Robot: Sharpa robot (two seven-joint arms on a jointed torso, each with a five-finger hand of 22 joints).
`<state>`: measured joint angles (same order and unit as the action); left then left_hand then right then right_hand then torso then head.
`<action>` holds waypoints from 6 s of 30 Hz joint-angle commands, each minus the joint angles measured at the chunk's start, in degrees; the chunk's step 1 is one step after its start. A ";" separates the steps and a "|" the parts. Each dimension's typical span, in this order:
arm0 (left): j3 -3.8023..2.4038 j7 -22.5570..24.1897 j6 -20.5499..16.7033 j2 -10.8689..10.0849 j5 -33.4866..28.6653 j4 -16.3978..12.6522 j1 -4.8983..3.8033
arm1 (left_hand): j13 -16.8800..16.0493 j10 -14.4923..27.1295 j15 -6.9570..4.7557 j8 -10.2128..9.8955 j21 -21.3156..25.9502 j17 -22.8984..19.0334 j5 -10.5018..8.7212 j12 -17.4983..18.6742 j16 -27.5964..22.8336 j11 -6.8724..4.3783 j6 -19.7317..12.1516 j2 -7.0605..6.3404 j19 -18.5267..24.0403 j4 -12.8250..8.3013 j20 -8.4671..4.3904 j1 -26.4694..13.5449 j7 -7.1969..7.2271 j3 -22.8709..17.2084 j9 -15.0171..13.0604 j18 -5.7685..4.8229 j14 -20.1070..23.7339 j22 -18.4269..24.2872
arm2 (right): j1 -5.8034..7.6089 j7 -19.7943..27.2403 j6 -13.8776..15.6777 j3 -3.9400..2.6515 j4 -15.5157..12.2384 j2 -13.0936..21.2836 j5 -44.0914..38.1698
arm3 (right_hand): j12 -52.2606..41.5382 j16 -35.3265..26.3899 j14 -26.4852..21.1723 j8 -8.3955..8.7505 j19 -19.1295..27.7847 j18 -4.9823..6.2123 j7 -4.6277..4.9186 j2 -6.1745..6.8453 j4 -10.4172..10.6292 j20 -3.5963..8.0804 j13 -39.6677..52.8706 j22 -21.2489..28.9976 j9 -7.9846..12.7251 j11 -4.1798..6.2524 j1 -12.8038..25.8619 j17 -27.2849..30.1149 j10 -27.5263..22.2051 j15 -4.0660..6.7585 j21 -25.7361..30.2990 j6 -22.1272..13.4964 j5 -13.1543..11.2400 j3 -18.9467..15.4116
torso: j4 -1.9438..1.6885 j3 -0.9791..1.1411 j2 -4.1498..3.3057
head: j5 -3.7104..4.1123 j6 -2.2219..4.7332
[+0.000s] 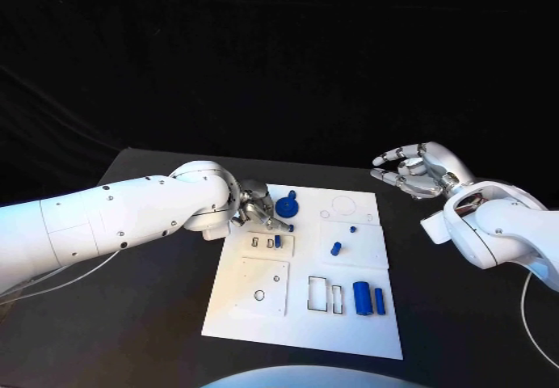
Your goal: Assemble the parts on the task board
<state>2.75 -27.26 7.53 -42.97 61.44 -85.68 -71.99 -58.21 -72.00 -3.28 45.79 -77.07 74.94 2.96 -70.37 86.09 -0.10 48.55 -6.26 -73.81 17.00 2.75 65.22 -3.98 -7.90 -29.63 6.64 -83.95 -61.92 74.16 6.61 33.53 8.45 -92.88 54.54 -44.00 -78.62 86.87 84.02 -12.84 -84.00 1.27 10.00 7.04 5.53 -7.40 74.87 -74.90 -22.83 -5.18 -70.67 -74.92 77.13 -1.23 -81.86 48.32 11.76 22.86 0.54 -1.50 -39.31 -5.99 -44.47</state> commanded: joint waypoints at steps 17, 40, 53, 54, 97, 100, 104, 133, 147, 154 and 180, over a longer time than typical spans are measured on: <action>0.84 -2.01 7.31 2.08 2.55 0.78 -0.24 | 1.34 0.50 -0.33 0.62 -0.52 8.51 0.16 0.46 0.48 -0.18 -0.38 0.86 -0.55 -0.04 -0.12 -0.75 0.28 0.80 -0.66 -1.04 -4.35 -0.22 | -0.21 -1.49 -0.23 0.13 0.36 0.22 0.34 | 0.41 -0.35 3.59 -1.13 0.25 1.35 0.23 1.23 0.09 0.52 -0.41 -8.27 -0.27 -0.05 -0.35 -4.80 -0.61 0.34 1.13 -1.06 9.27 1.82 | 0.13 0.03 0.02 | 0.14 -0.58; 1.00 -2.00 6.42 2.86 1.29 0.81 -0.24 | 1.16 0.48 -0.42 0.69 -1.09 9.34 0.32 0.22 0.97 -0.31 -1.30 2.44 -0.58 -0.14 -0.10 3.16 0.40 -3.70 -1.87 -1.15 -4.54 -1.05 | -0.65 -1.65 -0.53 0.19 0.75 -0.16 0.96 | 0.44 -0.41 3.55 -1.22 0.47 1.44 0.24 1.28 0.19 0.51 -0.46 -8.04 -0.29 -0.07 -0.20 -4.65 -0.64 0.33 1.47 -1.02 9.43 1.87 | 0.10 -0.01 0.02 | 0.27 -1.04; 1.00 -2.05 6.72 2.97 0.79 1.01 -0.25 | 1.23 0.61 -0.47 0.23 -1.43 9.51 0.38 0.12 1.09 -0.39 -1.51 0.88 -0.46 -0.20 -0.11 5.61 0.47 -13.26 -2.73 -1.18 -4.56 -1.54 | -1.01 -1.78 -0.83 0.21 0.96 -0.29 1.11 | 0.47 -0.44 3.53 -1.27 0.54 1.48 0.24 1.30 0.24 0.51 -0.51 -7.95 -0.30 -0.07 -0.13 -4.55 -0.68 0.32 1.59 -0.99 9.44 1.89 | 0.06 0.00 0.07 | 0.31 -1.21; 1.00 -2.06 6.80 2.98 0.77 1.02 -0.25 | 1.21 0.59 -0.47 0.22 -1.43 9.47 0.36 0.10 1.06 -0.39 -1.52 0.75 -0.44 -0.22 -0.11 5.64 0.48 -13.69 -2.77 -1.18 -4.55 -1.54 | -1.04 -1.80 -0.84 0.21 0.96 -0.30 1.12 | 0.47 -0.44 3.53 -1.27 0.54 1.48 0.24 1.30 0.24 0.51 -0.51 -7.95 -0.30 -0.07 -0.13 -4.55 -0.68 0.32 1.59 -0.99 9.44 1.89 | 0.05 -0.01 0.07 | 0.32 -1.22; 0.71 -1.86 -4.52 -1.76 -9.11 -3.47 -0.09 | -3.14 -3.84 -1.15 3.68 -3.26 9.79 9.18 -2.68 1.26 -1.12 -1.02 -8.80 -2.01 -11.07 -0.68 4.19 0.93 -46.95 -10.36 -1.67 -4.64 -4.71 | -1.76 -0.84 -0.52 0.21 2.35 -0.41 -0.26 | 0.53 -0.65 3.40 -1.42 0.93 1.64 0.23 1.29 0.47 0.50 -0.62 -7.54 -0.33 -0.07 0.15 -4.06 -0.77 0.32 2.19 -1.00 9.40 1.99 | -0.18 0.01 0.16 | 0.51 -1.52; 0.88 -1.81 -5.21 -2.35 -6.85 -4.26 0.08 | -3.41 -4.04 -1.20 3.71 -3.41 9.79 9.46 -2.85 1.27 -1.18 -0.83 -9.04 -2.21 -11.26 -0.72 3.98 1.00 -47.09 -10.47 -1.73 -4.64 -5.03 | -1.76 -0.85 -0.53 0.21 2.35 -0.39 -0.25 | 0.53 -0.65 3.40 -1.42 0.93 1.64 0.23 1.29 0.47 0.50 -0.62 -7.54 -0.33 -0.07 0.15 -4.06 -0.77 0.32 2.19 -1.00 9.40 1.99 | -0.19 0.05 0.16 | 0.22 -1.56; 1.09 -1.77 -5.64 -2.84 -2.79 -5.11 0.32 | -3.61 -4.22 -1.27 3.73 -3.50 9.81 9.68 -2.96 1.28 -1.26 -0.61 -9.26 -2.31 -11.46 -0.77 3.81 1.08 -47.32 -10.57 -1.76 -4.64 -5.19 | -1.77 -0.83 -0.55 0.21 2.40 -0.46 -0.24 | 0.53 -0.65 3.40 -1.42 0.93 1.64 0.23 1.29 0.47 0.50 -0.62 -7.54 -0.33 -0.07 0.15 -4.06 -0.77 0.32 2.19 -1.00 9.40 1.99 | -0.31 0.16 0.25 | 0.00 -1.72; 1.76 -2.30 -3.16 -2.02 6.95 -4.98 1.83 | -4.66 -5.56 -1.77 3.45 -4.59 9.88 13.07 -3.46 1.31 -1.80 1.12 -10.02 -3.80 -12.84 -1.28 1.57 1.63 -48.77 -11.27 -2.20 -4.67 -7.41 | -1.85 -0.78 -0.51 0.21 2.25 -0.59 -0.25 | 0.54 -0.68 3.38 -1.46 0.96 1.65 0.24 1.30 0.59 0.50 -0.64 -7.50 -0.34 -0.08 0.31 -4.00 -0.79 0.32 2.26 -1.03 9.40 2.00 | -0.13 0.08 0.11 | -0.46 -1.85; 1.92 -2.41 -2.13 -1.55 8.22 -4.20 2.38 | -4.51 -5.57 -1.79 3.41 -4.58 9.88 13.01 -3.36 1.31 -1.83 1.18 -9.82 -3.78 -12.74 -1.29 1.25 1.68 -48.73 -11.34 -2.20 -4.68 -7.39 | -1.88 -0.79 -0.57 0.21 2.06 -0.44 -0.22 | 0.56 -0.70 3.38 -1.58 0.99 1.67 0.23 1.22 0.88 0.49 -0.69 -7.45 -0.36 -0.07 0.63 -4.01 -0.82 0.32 2.35 -1.04 9.34 2.06 | -0.13 0.04 0.11 | -0.15 -2.00; 1.94 -2.43 -1.97 -1.51 8.27 -4.04 2.41 | -4.44 -5.59 -1.80 3.40 -4.60 9.90 12.93 -3.31 1.31 -1.85 1.23 -9.65 -3.82 -12.63 -1.30 1.00 1.73 -48.71 -11.41 -2.21 -4.68 -7.45 | -1.91 -0.71 -0.65 0.21 1.72 -0.40 -0.17 | 0.56 -0.70 3.38 -1.58 0.99 1.67 0.23 1.22 0.88 0.49 -0.69 -7.45 -0.36 -0.07 0.63 -4.01 -0.82 0.32 2.35 -1.04 9.34 2.06 | -0.12 0.00 0.08 | -0.15 -2.12; 1.94 -2.50 -0.18 -1.25 6.94 -3.75 2.44 | -5.13 -6.27 -2.12 4.51 -4.79 9.92 12.73 -3.75 1.32 -2.37 2.43 -9.10 -4.12 -12.08 -1.53 -0.85 2.45 -48.61 -12.49 -2.32 -4.69 -7.99 | -2.16 -0.70 -0.74 0.21 1.70 -0.30 -0.10 | 0.57 -0.74 3.36 -1.67 1.02 1.68 0.21 1.14 1.03 0.50 -0.72 -7.42 -0.38 -0.06 0.78 -3.95 -0.84 0.33 2.41 -1.02 9.24 2.11 | -0.09 0.04 0.14 | -0.29 -2.46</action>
<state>4.62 -29.61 5.53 -44.36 68.91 -89.36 -69.66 -63.37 -77.95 -4.94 50.18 -81.51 74.90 15.65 -73.87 87.09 -2.57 49.43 -15.19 -77.53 16.11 1.12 64.82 -2.53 -44.83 -42.12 4.83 -83.97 -69.95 72.04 5.42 33.43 8.66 -91.12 54.23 -43.64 -78.40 86.43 84.02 -14.19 -83.38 2.17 10.14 8.24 6.17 -6.77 74.22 -74.94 -23.13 -5.20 -70.51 -74.90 76.73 -1.23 -79.65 47.58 20.97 24.92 0.43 -1.45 -39.17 -6.34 -46.90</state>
